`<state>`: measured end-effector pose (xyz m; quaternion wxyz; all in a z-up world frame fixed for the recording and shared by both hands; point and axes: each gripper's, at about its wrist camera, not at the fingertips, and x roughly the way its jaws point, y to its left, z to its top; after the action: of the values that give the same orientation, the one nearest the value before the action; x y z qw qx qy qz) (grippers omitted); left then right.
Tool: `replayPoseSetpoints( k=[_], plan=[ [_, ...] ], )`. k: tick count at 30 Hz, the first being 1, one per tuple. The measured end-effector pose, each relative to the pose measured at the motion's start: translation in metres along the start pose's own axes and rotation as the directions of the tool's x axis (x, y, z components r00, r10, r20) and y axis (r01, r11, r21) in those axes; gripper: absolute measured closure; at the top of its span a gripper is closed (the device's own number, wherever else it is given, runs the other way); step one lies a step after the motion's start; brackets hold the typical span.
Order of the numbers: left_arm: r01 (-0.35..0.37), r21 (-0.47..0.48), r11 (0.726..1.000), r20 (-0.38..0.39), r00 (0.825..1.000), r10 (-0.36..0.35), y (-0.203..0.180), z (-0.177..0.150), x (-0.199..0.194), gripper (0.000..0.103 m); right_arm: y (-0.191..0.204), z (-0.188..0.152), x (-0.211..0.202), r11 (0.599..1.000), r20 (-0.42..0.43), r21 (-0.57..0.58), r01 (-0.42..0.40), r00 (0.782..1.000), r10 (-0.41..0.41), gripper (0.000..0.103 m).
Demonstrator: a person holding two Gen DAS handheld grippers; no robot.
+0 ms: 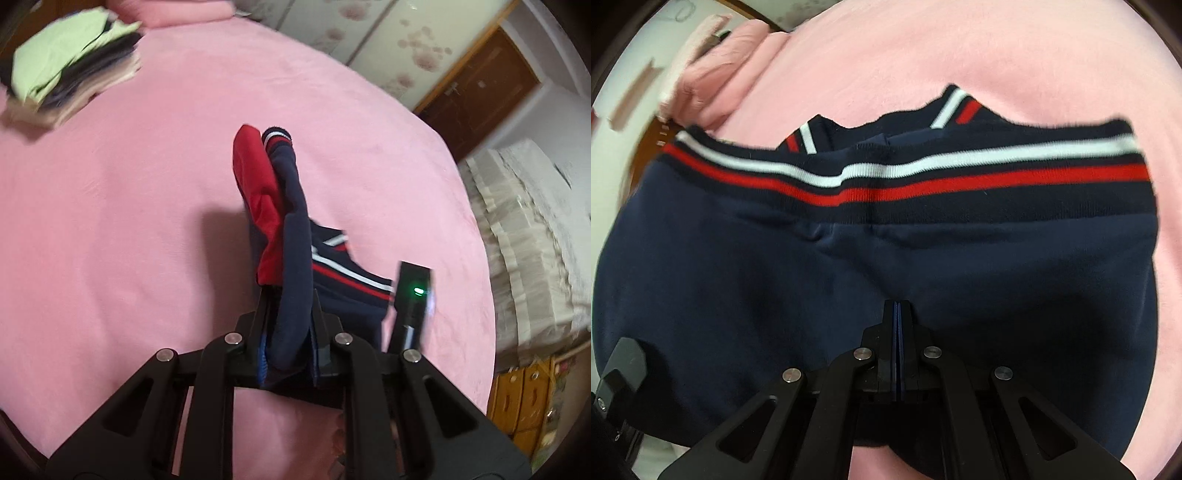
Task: Fold large clothes
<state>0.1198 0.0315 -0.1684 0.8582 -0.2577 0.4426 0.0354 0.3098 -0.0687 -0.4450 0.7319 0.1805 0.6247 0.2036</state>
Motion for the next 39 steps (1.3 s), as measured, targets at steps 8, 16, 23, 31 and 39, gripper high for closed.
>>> replayPoseSetpoints(
  k=[8,16,23,31,39],
  plan=[
    [0.032,0.301,0.953,-0.046,0.999,-0.019,-0.098,-0.044,0.002,0.09,-0.07,-0.005,-0.012,0.932,0.009,0.109,-0.346,0.938,0.347,0.103],
    [-0.024,0.397,0.917,-0.011,0.999,0.031,-0.128,-0.06,-0.003,0.09,-0.098,0.009,-0.028,0.901,-0.015,0.115,-0.418,0.906,0.422,0.103],
    [-0.042,0.47,0.882,-0.06,0.995,0.079,-0.144,-0.084,0.028,0.089,-0.145,0.066,-0.099,0.959,0.175,0.114,-0.261,0.955,0.239,0.103],
    [0.0,0.55,0.835,-0.264,0.949,0.174,-0.161,-0.129,0.088,0.044,-0.193,0.065,-0.174,0.961,0.249,0.184,-0.208,0.955,0.159,0.102],
    [0.092,0.429,0.899,-0.331,0.942,0.062,-0.142,-0.113,0.046,0.037,-0.147,-0.009,-0.199,0.929,0.158,0.226,-0.292,0.952,0.261,0.073]
  ],
)
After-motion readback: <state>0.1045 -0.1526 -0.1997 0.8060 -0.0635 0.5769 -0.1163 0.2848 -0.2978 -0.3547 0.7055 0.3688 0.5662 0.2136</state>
